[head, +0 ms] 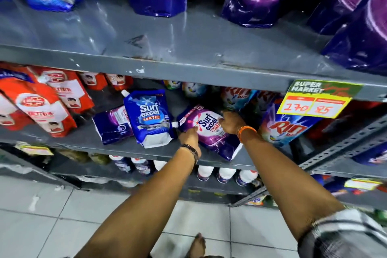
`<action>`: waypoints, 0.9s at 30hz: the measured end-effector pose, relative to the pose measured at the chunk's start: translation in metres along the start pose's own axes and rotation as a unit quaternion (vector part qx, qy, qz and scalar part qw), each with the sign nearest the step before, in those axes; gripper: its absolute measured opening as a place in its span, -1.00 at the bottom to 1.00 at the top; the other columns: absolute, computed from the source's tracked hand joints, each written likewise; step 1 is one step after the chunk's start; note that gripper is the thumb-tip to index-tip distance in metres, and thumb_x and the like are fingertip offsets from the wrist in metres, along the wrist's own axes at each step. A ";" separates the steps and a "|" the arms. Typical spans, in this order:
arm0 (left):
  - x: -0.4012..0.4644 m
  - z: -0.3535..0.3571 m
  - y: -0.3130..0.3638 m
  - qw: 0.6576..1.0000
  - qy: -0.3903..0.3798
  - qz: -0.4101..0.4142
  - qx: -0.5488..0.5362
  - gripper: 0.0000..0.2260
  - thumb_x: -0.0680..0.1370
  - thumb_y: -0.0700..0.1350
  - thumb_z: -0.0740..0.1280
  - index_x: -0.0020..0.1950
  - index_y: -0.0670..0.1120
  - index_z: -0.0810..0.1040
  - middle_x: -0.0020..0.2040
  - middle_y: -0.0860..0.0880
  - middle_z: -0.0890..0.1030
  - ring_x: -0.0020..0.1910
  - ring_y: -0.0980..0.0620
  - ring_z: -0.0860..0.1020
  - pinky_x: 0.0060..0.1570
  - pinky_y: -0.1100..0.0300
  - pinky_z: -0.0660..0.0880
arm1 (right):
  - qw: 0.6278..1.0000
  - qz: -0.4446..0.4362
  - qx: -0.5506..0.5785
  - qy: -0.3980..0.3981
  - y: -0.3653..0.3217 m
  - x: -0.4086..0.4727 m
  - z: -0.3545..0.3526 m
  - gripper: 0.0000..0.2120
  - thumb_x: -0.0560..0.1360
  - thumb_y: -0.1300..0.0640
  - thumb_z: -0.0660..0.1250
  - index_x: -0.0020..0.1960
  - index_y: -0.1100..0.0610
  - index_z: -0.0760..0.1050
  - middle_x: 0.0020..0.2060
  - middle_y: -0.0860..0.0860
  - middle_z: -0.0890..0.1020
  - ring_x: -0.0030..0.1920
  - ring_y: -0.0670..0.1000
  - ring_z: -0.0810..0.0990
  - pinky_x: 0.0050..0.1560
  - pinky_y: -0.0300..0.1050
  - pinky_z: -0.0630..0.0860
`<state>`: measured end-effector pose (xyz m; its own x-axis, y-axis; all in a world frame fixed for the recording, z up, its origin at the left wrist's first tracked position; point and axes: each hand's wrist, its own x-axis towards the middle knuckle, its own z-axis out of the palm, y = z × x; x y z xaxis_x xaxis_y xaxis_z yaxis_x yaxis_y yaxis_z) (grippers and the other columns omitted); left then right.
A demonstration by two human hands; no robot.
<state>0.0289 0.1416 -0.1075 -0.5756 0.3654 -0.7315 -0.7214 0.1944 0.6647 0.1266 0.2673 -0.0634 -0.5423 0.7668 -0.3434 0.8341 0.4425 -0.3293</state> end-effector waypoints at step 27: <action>-0.072 0.046 0.069 0.968 -0.085 0.236 -0.027 -0.75 0.52 -0.35 0.40 0.17 -0.42 0.58 -0.06 -0.13 0.62 -0.17 0.05 0.54 -0.35 0.53 0.50 | 0.808 -0.025 0.539 0.237 0.022 -0.073 -0.022 -0.93 0.54 0.40 0.35 0.00 0.31 0.51 -0.09 0.10 0.65 -0.27 -0.25 0.70 -0.27 -0.39 0.60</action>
<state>0.0380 0.1706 -0.0021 -0.7765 0.5483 -0.3105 -0.4159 -0.0759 0.9062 0.1871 0.2313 -0.0263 -0.2597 0.9656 -0.0150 0.1025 0.0122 -0.9947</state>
